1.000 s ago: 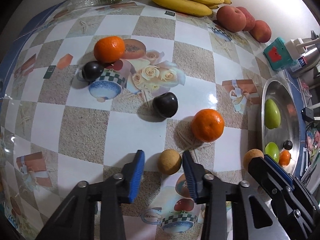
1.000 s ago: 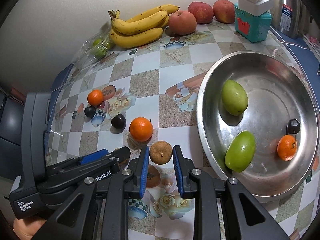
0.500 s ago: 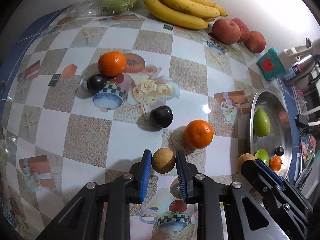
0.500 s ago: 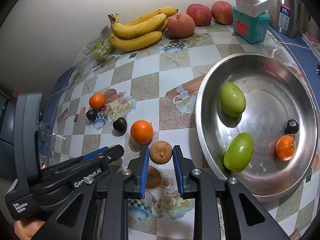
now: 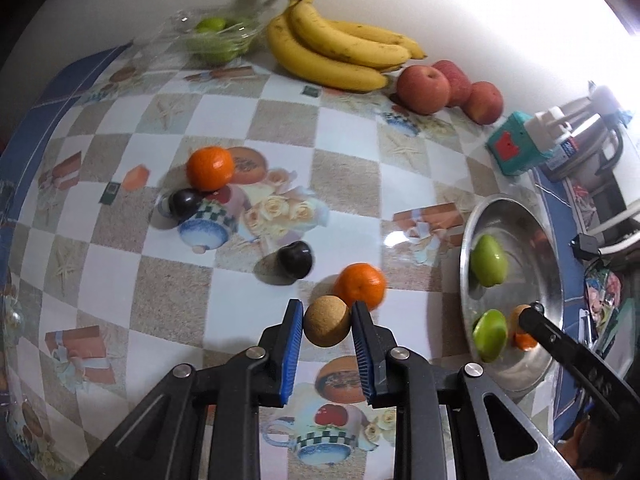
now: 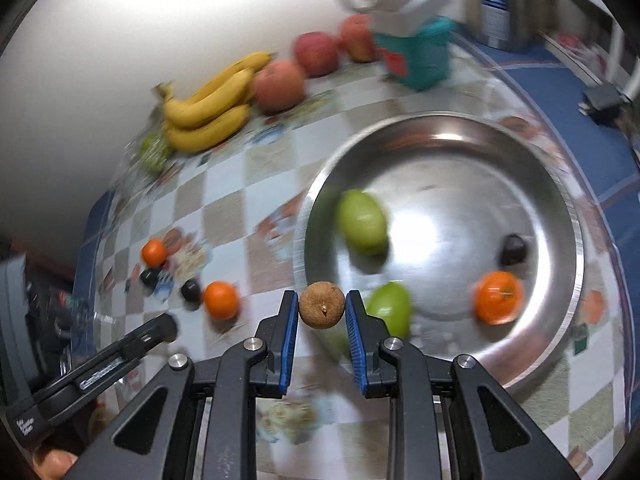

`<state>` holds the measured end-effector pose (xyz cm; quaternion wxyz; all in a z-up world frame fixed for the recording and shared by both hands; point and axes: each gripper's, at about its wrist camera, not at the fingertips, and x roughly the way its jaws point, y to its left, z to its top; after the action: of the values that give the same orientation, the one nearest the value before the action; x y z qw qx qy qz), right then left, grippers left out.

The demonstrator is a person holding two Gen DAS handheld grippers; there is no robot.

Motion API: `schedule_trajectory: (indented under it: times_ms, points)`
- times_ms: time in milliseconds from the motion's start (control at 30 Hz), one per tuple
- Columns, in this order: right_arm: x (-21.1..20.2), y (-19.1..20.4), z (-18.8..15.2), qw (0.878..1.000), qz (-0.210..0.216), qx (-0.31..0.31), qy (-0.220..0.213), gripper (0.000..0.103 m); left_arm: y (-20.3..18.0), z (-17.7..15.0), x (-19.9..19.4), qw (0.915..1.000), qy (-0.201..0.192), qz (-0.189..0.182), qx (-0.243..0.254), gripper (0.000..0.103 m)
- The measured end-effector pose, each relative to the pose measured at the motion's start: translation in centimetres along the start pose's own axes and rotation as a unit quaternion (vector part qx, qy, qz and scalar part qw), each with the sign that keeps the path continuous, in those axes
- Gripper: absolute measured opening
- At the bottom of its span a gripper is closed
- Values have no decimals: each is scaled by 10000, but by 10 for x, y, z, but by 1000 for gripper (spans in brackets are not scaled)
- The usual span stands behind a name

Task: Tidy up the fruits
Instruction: 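Carry the kiwi with the right tool over the steel bowl while the left tool grasps another kiwi, then lower the kiwi into the bowl with the right tool while the left tool lowers its kiwi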

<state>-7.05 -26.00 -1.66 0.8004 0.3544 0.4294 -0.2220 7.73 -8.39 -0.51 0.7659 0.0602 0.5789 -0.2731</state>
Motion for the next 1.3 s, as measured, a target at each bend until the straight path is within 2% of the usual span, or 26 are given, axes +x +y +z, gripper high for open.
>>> schedule_trajectory:
  times_ms: [233, 467, 700, 967, 1300]
  points:
    - [-5, -46, 3, 9975, -236, 653, -87, 25, -43, -4, 2, 9980, -92, -183, 594, 27]
    - [-4, -57, 5, 9967, -389, 694, -155, 25, -85, -12, 13, 9924, -185, -376, 1160, 27]
    - [0, -59, 6, 9969, -350, 662, -236, 25, -115, -11, 21, 9830, -582, -668, 1606, 27]
    - [10, -57, 8, 9974, -324, 571, -283, 25, -133, -12, 37, 9788, -677, -730, 1791, 27]
    - [23, -59, 5, 9977, -381, 553, -108, 25, -135, -14, 51, 9806, -515, -714, 1753, 27]
